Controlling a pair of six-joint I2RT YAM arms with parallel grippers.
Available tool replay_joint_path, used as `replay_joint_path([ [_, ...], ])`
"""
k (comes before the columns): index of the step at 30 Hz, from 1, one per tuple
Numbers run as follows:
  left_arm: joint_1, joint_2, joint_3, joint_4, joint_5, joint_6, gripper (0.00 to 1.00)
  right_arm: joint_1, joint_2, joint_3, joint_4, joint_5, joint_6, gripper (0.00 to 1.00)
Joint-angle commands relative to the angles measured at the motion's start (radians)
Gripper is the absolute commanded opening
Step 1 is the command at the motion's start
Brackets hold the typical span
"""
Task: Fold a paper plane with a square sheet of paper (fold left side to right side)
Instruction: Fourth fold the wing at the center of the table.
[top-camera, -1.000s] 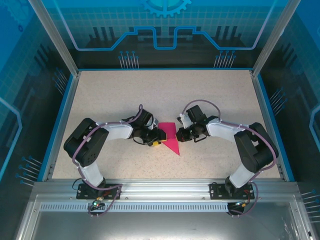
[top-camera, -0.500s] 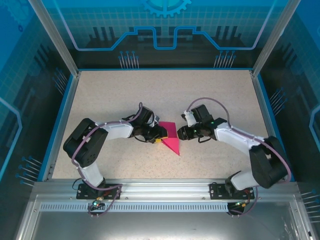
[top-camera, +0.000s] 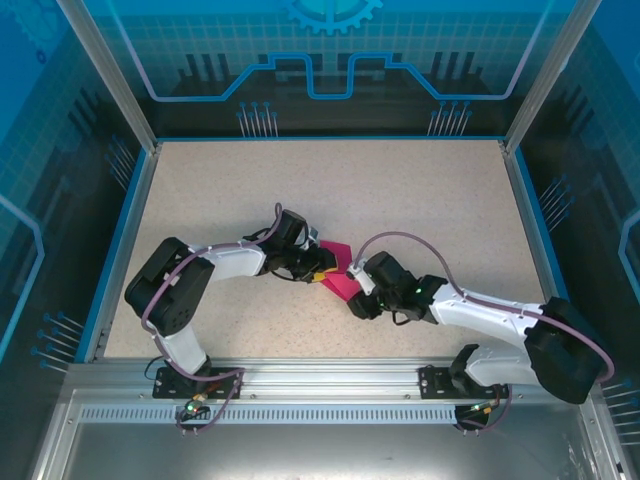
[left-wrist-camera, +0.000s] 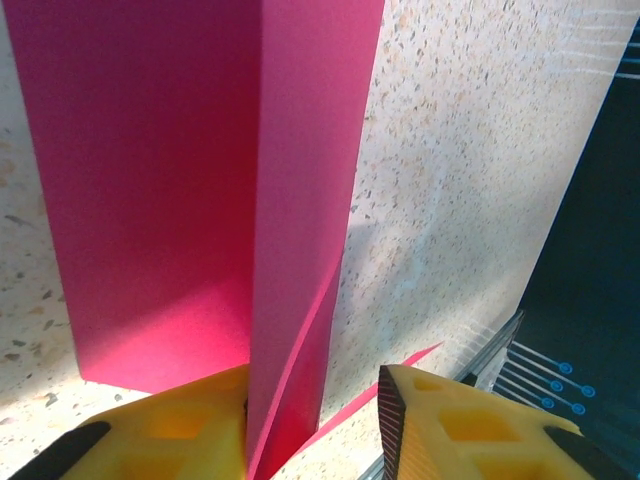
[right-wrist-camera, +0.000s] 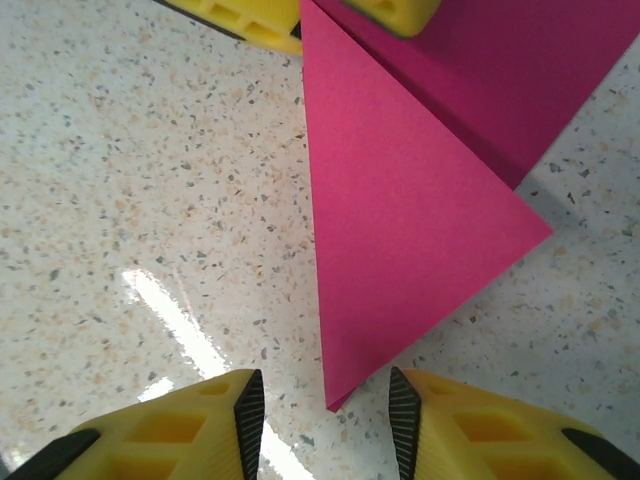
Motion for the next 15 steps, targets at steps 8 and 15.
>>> replay_joint_path([
  [8, -0.029, -0.011, -0.01, 0.048, -0.046, -0.059, 0.36, 0.083, 0.071, -0.003, 0.12, 0.161, -0.05, 0.43],
  [15, -0.036, 0.007, 0.018, 0.041, -0.054, -0.077, 0.35, 0.094, 0.153, 0.046, 0.132, 0.184, -0.06, 0.43],
])
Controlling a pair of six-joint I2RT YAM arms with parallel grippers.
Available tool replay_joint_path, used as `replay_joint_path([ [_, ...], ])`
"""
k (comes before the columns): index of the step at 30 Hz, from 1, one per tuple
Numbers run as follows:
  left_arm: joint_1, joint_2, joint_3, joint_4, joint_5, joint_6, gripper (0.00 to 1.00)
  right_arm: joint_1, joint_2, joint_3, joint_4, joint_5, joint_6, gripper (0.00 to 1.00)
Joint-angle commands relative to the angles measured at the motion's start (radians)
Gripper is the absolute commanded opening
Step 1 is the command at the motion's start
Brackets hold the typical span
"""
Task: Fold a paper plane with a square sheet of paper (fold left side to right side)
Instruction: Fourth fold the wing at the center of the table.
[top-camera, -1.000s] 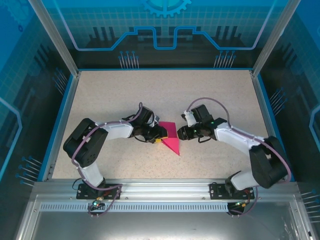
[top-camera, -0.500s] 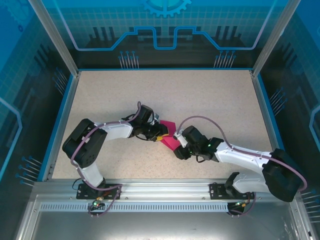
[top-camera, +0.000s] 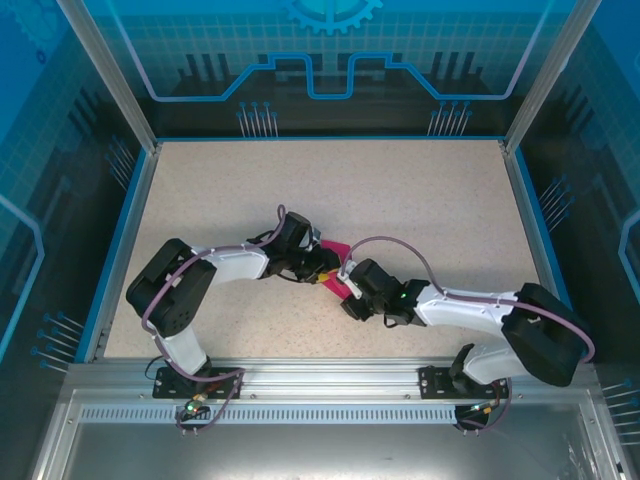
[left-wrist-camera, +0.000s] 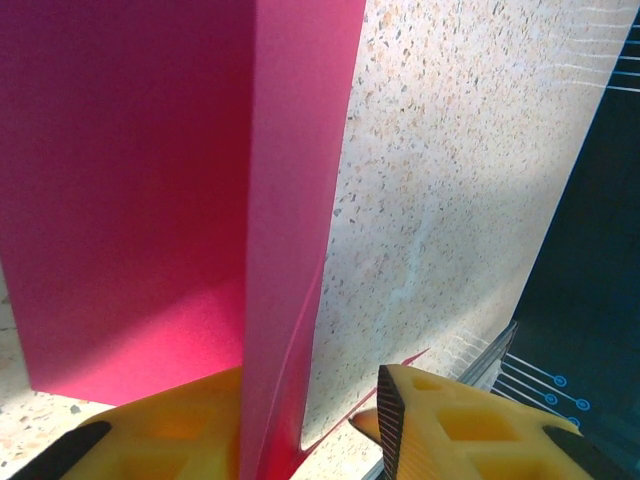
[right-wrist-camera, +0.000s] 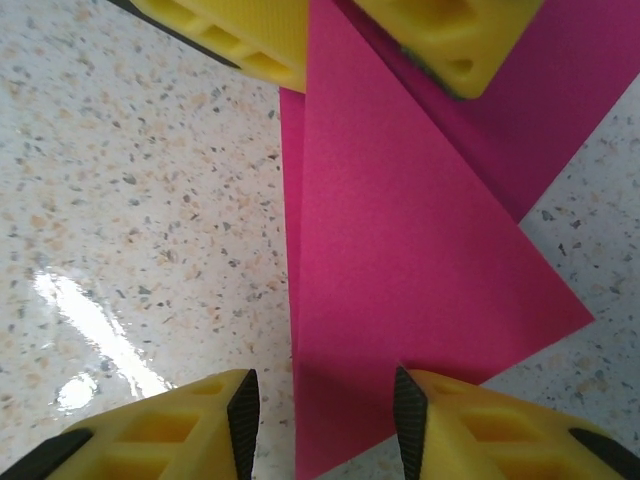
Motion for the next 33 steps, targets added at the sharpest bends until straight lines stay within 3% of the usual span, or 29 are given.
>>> replay_joint_path([
  [1, -0.004, 0.008, 0.028, -0.002, -0.015, -0.024, 0.35, 0.023, 0.036, 0.039, 0.035, 0.028, -0.012, 0.43],
  [12, -0.003, 0.005, 0.046, -0.026, -0.026, -0.027, 0.35, 0.036, 0.102, 0.064, 0.026, 0.045, -0.002, 0.41],
  [20, -0.002, -0.005, 0.05, -0.055, -0.037, -0.014, 0.37, 0.036, 0.091, 0.039, 0.015, 0.028, 0.024, 0.26],
  [33, 0.004, -0.073, 0.036, -0.122, -0.069, 0.019, 0.52, 0.016, 0.091, -0.014, 0.053, -0.032, 0.087, 0.07],
])
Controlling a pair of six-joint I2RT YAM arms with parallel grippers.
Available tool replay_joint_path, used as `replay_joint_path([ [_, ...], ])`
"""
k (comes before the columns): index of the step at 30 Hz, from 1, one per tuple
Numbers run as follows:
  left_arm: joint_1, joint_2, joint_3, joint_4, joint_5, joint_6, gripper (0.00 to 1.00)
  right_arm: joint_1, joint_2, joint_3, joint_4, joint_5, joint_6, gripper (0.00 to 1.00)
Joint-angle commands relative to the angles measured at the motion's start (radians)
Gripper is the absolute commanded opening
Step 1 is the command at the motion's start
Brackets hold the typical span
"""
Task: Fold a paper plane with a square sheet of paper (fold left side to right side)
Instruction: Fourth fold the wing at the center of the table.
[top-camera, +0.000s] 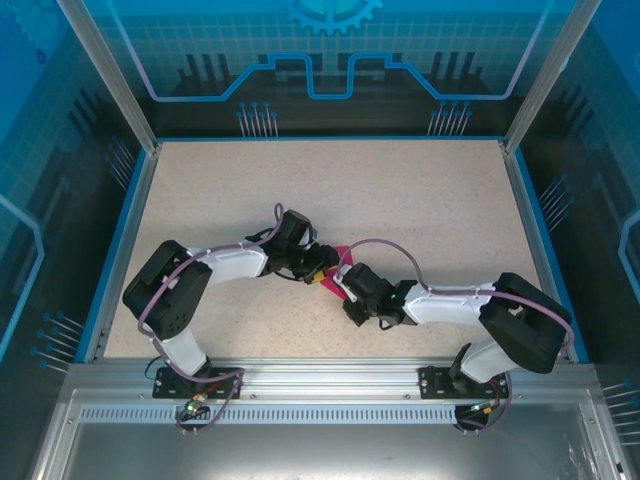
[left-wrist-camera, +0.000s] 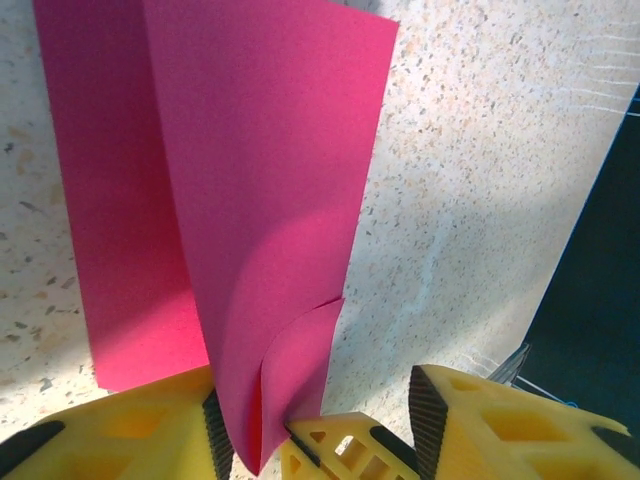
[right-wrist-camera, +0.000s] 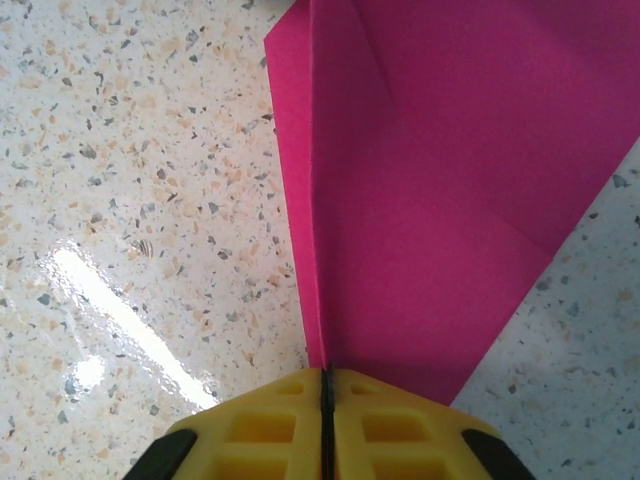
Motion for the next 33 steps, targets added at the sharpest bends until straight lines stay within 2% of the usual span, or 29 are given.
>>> replay_joint_path([
  [1, 0.007, -0.048, 0.009, -0.035, -0.013, 0.021, 0.52, -0.005, -0.002, -0.022, 0.024, -0.041, 0.027, 0.07],
  [11, 0.05, -0.161, -0.037, -0.104, -0.04, 0.064, 0.56, -0.082, -0.053, -0.078, 0.095, -0.182, 0.066, 0.01],
  [19, 0.063, -0.241, -0.12, -0.14, -0.076, 0.087, 0.55, -0.195, -0.098, -0.116, 0.138, -0.387, 0.084, 0.0],
  [27, 0.024, -0.16, -0.151, -0.043, -0.038, 0.081, 0.43, -0.285, -0.08, -0.123, 0.153, -0.559, 0.107, 0.0],
  [33, -0.008, -0.069, -0.105, -0.003, -0.027, 0.073, 0.42, -0.334, -0.039, -0.131, 0.182, -0.655, 0.126, 0.0],
])
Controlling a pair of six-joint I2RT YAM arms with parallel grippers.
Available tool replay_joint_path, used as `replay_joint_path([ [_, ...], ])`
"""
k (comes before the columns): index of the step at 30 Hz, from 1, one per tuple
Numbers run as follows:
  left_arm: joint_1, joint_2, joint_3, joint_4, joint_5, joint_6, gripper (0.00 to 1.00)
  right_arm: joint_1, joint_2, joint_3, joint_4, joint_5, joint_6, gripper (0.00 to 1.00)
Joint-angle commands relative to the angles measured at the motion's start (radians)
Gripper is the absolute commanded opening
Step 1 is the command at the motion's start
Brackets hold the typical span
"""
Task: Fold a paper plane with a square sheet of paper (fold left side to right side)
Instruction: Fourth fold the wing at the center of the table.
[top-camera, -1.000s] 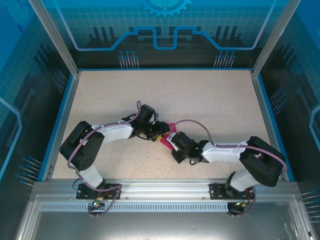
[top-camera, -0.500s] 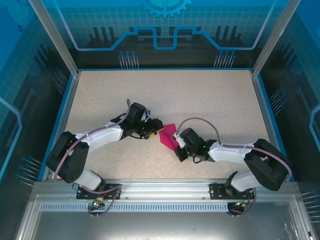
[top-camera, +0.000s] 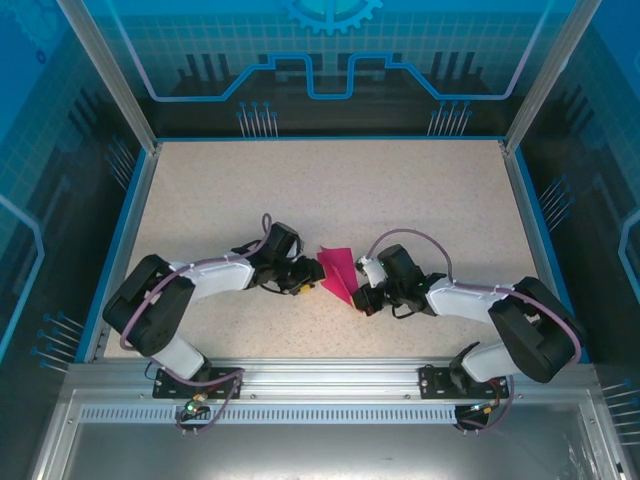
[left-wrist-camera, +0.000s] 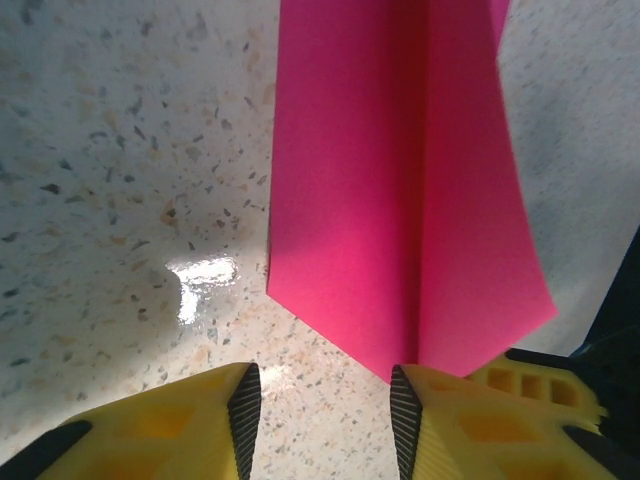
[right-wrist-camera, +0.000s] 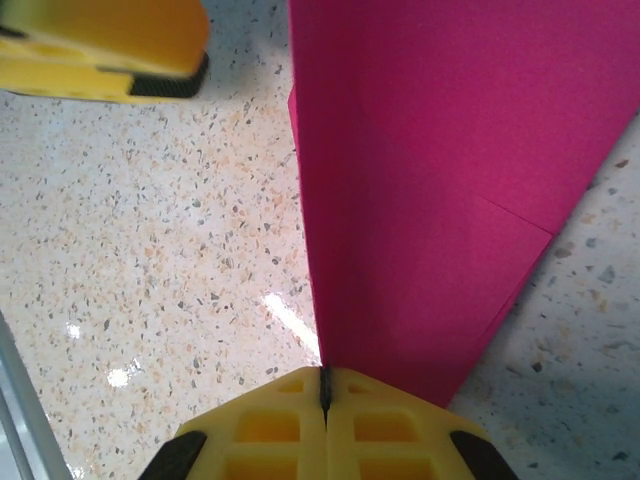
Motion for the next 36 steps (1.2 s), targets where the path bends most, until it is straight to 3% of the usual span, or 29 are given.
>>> replay_joint_path([
  [1, -0.017, 0.048, 0.048, 0.04, 0.026, 0.006, 0.42, -0.03, 0.03, -0.02, 0.037, -0.109, 0.024, 0.0],
  [16, -0.046, 0.172, 0.133, 0.072, 0.037, -0.01, 0.44, -0.117, 0.096, -0.037, 0.101, -0.241, 0.068, 0.0],
  [36, -0.052, 0.235, 0.191, 0.026, 0.024, 0.0, 0.46, -0.168, 0.14, -0.037, 0.107, -0.282, 0.08, 0.0],
])
